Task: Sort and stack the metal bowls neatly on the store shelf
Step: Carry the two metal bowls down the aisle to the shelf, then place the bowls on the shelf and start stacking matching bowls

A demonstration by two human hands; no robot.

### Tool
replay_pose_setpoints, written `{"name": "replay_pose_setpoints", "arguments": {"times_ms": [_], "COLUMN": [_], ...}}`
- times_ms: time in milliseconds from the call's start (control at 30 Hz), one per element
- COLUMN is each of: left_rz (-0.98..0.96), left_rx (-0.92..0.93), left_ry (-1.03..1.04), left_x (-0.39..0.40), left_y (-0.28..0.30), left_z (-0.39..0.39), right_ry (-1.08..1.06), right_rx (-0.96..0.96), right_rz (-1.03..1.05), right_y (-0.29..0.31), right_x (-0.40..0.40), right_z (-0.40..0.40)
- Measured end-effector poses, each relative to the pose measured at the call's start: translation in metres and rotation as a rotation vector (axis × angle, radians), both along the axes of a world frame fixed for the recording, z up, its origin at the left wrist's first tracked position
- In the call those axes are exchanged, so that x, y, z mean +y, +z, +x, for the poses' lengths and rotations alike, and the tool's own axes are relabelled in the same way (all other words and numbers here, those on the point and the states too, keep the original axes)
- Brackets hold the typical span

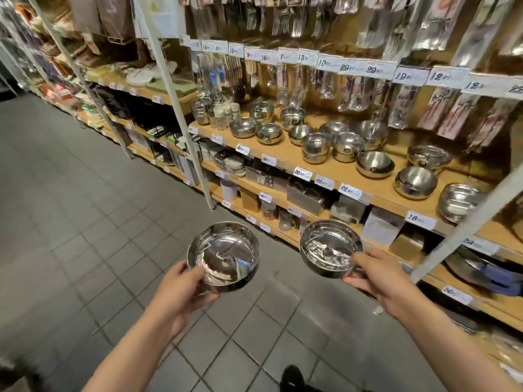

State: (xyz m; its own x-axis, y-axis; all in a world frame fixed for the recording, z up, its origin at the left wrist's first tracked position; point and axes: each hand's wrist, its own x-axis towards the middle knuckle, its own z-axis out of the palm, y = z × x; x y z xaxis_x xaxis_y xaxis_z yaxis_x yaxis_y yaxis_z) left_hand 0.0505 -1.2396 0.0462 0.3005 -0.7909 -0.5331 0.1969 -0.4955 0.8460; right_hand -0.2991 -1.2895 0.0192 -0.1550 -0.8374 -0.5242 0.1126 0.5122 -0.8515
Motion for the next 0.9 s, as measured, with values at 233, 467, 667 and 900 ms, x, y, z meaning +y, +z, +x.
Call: {"name": "replay_pose_setpoints", "arguments": {"times_ms": [233, 467, 667, 900], "left_rz": [0.015, 0.062, 0.068, 0.109], "left_rx": [0.028, 0.080, 0.091, 0.087], "left_ry": [0.011, -0.047, -0.240, -0.437], "left_x": [-0.126, -0.261, -0.406, -0.556], "left_y": [-0.001, -0.023, -0.049, -0.056], "left_z": [0.010, 0.020, 0.035, 0.041], "right_ry": [0.052, -0.045, -0.203, -0.497], "right_rx": [-0.003, 0.002, 0.056, 0.008], "right_rz": [0.029, 0.042, 0.039, 0.082], "right_y": [0.007, -0.001, -0.023, -0.035], "right_x": [-0.123, -0.220, -0.316, -0.387], "right_z": [0.009, 0.025, 0.050, 0.078]}}
